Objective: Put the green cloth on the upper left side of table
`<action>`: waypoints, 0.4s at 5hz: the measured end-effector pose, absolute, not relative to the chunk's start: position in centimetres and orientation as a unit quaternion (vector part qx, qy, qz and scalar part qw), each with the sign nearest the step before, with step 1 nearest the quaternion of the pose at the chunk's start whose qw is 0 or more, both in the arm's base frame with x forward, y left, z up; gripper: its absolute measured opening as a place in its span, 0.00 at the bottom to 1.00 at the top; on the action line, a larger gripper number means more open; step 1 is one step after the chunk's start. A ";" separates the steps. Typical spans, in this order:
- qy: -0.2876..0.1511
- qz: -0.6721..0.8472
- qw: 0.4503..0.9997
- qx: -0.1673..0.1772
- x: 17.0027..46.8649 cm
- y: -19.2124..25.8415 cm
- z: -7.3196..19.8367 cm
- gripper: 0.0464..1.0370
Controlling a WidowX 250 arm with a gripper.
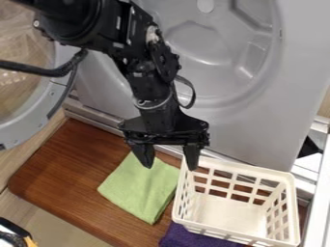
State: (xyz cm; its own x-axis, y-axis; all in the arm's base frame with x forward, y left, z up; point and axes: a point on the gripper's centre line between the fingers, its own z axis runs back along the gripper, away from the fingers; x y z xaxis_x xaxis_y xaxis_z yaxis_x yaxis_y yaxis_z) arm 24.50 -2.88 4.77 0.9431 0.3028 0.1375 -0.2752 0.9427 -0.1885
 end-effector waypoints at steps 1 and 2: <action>-0.068 0.149 0.983 -0.079 24.2 -2.8 4.1 0.96; -0.028 0.153 0.987 -0.046 24.0 -2.0 2.5 0.96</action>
